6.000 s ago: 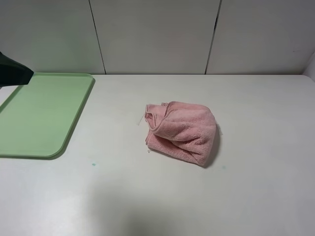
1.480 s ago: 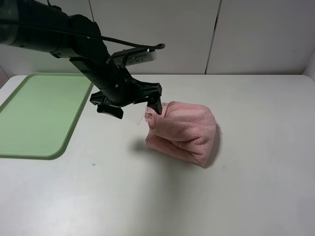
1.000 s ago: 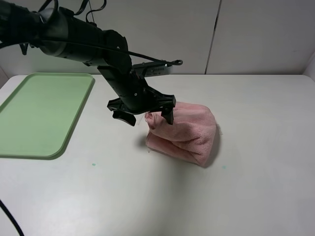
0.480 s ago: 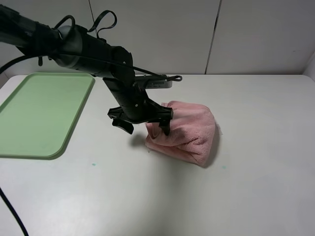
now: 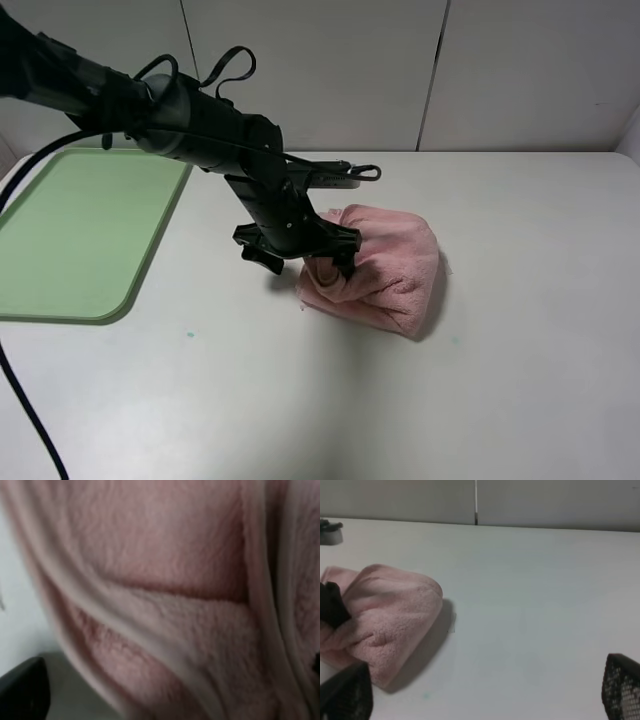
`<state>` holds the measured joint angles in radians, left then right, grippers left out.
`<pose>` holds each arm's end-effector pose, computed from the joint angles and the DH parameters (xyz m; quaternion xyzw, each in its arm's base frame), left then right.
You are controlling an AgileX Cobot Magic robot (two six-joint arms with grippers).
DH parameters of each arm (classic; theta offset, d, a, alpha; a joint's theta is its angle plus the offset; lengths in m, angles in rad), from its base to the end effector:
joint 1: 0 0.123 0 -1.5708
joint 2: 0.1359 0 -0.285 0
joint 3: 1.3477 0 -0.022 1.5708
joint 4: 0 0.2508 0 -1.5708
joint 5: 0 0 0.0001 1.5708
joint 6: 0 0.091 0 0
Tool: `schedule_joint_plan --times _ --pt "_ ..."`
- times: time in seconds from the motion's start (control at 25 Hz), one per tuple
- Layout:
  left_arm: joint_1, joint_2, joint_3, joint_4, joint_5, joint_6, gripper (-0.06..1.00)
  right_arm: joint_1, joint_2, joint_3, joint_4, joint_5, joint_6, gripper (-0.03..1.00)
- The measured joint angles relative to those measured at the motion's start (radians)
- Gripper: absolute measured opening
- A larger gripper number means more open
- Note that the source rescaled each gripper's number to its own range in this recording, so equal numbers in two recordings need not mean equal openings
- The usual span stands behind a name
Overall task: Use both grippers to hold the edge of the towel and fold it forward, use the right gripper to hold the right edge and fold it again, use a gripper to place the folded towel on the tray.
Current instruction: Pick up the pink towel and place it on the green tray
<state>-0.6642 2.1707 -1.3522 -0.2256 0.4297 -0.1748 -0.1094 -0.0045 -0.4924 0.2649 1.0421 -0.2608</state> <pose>0.3329 -0.2714 0.1004 0.1477 0.9658 -0.1433 0.1575 -0.0031 0.0211 0.2790 -0.0673 0.8390 0.0334 0.5389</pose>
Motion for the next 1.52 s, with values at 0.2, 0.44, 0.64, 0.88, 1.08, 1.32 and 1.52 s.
schedule_joint_plan --times 0.2,0.44,0.64,0.88,1.08,1.32,1.52 --pt "-0.009 0.007 -0.004 -0.001 -0.032 0.011 1.00 0.000 0.000 0.000 0.003 0.000 0.000 1.00" --pt "-0.010 0.011 -0.004 -0.005 -0.047 0.011 0.90 0.000 0.000 0.000 0.003 0.000 0.000 1.00" --pt "-0.015 0.012 -0.004 -0.012 -0.070 0.012 0.74 0.000 0.000 0.000 0.003 0.000 0.000 1.00" --pt "-0.024 0.013 -0.004 -0.014 -0.096 0.012 0.55 0.000 0.000 0.000 0.003 0.000 0.000 1.00" --pt "-0.027 0.013 -0.004 -0.014 -0.104 0.012 0.31 0.000 0.000 0.000 0.003 0.000 0.000 1.00" --pt "-0.027 0.013 -0.004 -0.014 -0.106 0.023 0.13 0.000 0.000 0.000 0.003 0.000 0.000 1.00" --pt "-0.027 0.013 -0.004 -0.014 -0.106 0.026 0.13 0.000 0.000 0.000 0.003 0.000 0.000 1.00"
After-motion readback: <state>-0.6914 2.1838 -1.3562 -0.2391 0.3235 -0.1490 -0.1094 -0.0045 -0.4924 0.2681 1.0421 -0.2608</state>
